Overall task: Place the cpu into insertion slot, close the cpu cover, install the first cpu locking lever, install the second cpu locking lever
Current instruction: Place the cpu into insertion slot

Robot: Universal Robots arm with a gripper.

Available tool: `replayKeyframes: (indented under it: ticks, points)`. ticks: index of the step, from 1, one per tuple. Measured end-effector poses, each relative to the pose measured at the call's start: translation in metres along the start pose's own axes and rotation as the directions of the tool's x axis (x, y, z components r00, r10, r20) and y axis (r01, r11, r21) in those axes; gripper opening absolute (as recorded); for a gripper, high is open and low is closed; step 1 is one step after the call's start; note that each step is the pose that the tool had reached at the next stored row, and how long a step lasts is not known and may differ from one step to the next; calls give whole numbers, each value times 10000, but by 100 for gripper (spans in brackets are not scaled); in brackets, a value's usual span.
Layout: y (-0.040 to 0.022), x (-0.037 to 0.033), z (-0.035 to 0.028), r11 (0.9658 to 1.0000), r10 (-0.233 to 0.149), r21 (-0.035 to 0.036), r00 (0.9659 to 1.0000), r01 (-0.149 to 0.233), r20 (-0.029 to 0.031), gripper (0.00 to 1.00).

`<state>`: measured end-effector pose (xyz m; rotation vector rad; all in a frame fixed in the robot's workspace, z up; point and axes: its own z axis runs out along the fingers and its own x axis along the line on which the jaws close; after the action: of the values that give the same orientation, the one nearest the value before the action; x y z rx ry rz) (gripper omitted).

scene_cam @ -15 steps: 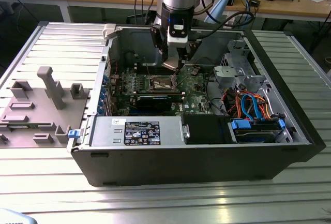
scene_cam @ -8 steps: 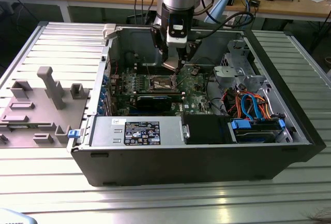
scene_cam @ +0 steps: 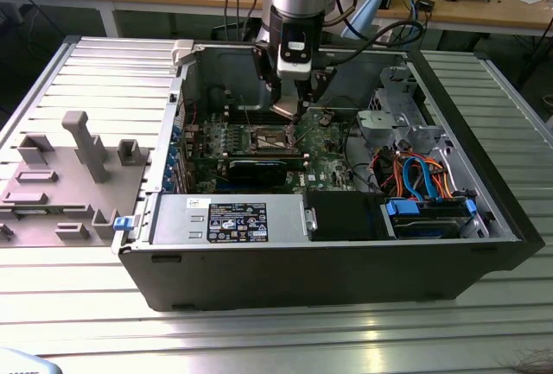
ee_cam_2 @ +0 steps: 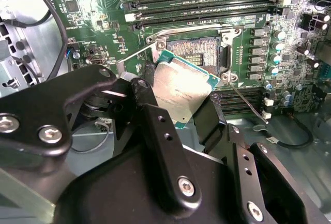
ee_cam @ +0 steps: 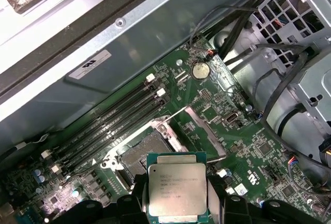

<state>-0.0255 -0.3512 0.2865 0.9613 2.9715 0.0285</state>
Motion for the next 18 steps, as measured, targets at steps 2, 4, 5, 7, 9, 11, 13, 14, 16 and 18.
replayKeyframes:
  ticks: [2, 4, 5, 7, 9, 11, 13, 14, 16, 18]
  points:
    - [0, 0, 2, 10000, 39, 4, 10000, -39, 4, 55]
    - [0, 0, 3, 10000, 71, 7, 10000, -71, 7, 55]
    - [0, 0, 4, 10000, 86, 9, 10000, -86, 8, 55]
    - [0, 0, 5, 9999, 120, 14, 9999, -120, 12, 55]
    - [0, 0, 7, 9999, 162, 19, 9999, -162, 16, 55]
    - [0, 0, 9, 9998, 205, 26, 9998, -205, 22, 55]
    - [0, 0, 11, 9997, 243, 30, 9997, -243, 26, 55]
    - [0, 0, 12, 9996, 273, 35, 9996, -273, 30, 55]
    - [0, 0, 15, 9995, 320, 41, 9995, -320, 35, 55]
    - [-1, 0, 16, 9994, 349, 45, 9994, -349, 39, 55]
